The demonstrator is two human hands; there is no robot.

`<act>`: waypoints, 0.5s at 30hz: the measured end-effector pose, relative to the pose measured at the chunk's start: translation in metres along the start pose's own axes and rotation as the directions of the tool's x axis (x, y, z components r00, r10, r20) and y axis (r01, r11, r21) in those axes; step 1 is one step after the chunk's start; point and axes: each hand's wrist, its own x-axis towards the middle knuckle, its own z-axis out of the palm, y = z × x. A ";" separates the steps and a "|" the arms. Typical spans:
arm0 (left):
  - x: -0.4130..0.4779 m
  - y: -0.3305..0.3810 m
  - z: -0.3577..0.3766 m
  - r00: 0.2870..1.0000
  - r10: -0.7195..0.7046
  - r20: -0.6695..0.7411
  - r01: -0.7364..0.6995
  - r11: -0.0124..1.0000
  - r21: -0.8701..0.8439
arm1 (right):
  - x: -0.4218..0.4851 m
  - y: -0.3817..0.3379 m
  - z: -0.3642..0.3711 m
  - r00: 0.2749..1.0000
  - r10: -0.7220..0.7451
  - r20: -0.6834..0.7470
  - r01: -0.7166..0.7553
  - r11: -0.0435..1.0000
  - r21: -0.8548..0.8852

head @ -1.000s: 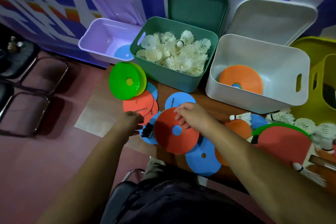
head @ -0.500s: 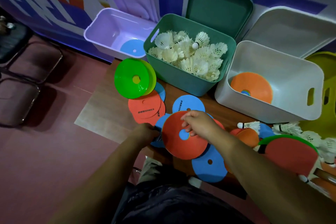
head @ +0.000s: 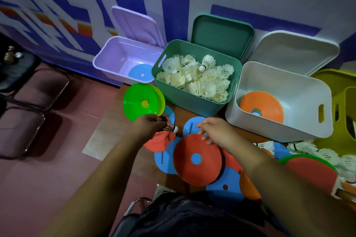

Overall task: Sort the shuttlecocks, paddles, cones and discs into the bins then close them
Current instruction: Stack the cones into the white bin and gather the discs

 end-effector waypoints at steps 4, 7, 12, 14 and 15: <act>0.004 0.046 0.001 0.993 0.107 0.051 -0.102 0.991 -0.084 | -0.003 -0.016 -0.013 0.999 -0.029 -0.024 0.031 0.998 0.055; 0.006 0.075 0.005 0.983 0.173 0.063 -0.163 0.978 -0.130 | -0.004 -0.022 -0.026 0.997 -0.053 -0.047 0.056 0.997 0.055; 0.015 0.111 0.010 0.968 0.229 0.100 -0.203 0.954 -0.222 | -0.002 -0.026 -0.044 0.990 -0.090 -0.105 0.098 0.992 0.078; 0.021 0.121 0.013 0.968 0.227 0.109 -0.191 0.945 -0.266 | -0.001 -0.026 -0.049 0.987 -0.092 -0.135 0.105 0.990 0.091; 0.024 0.125 0.014 0.968 0.224 0.113 -0.187 0.944 -0.271 | -0.001 -0.027 -0.051 0.985 -0.091 -0.147 0.106 0.990 0.095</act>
